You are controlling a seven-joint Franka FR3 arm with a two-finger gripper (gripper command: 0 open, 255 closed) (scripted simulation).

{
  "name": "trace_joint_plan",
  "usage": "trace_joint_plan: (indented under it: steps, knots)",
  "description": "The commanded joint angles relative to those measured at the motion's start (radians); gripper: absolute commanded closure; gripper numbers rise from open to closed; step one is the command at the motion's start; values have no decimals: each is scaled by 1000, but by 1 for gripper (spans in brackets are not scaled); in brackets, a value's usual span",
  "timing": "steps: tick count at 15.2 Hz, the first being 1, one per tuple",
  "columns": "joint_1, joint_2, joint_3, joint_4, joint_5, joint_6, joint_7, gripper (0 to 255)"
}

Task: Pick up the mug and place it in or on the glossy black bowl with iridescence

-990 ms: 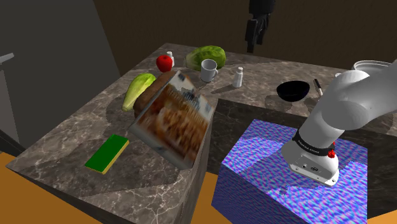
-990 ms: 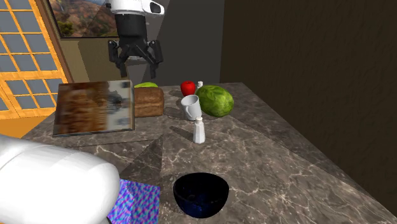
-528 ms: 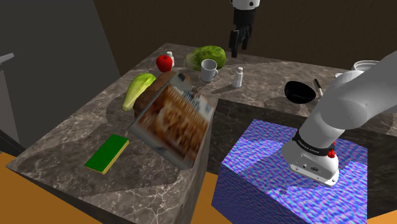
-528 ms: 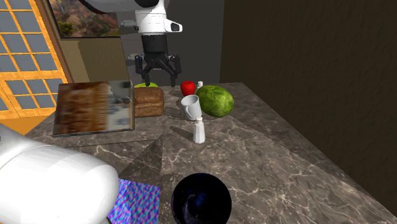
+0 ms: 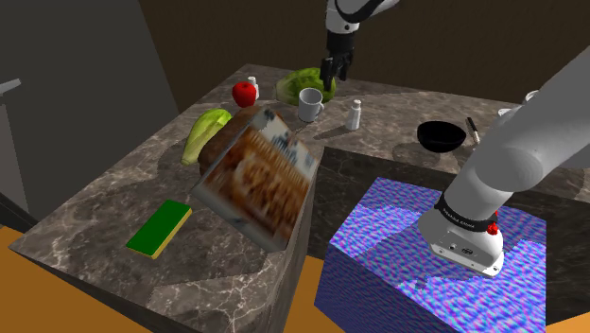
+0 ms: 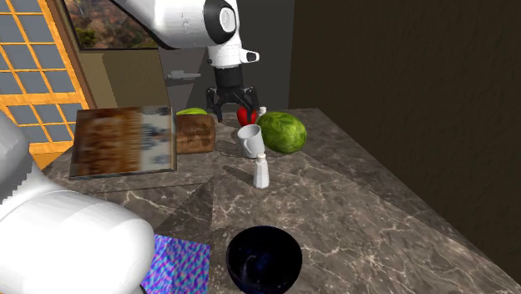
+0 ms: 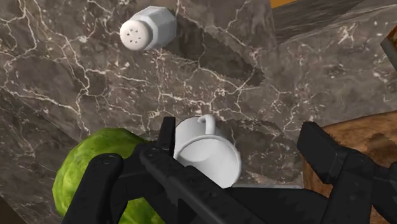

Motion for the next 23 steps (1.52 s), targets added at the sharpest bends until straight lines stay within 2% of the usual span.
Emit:
trace_joint_plan:
  steps: [1,8,16,23]
  knots:
    - [-9,71,-9,46,-7,44,-4,0]
    - [-33,307,-33,204,-20,180,-8,0]
    - [-38,376,-38,179,-22,275,-7,0]
    - [-39,376,-37,179,-22,275,-7,0]
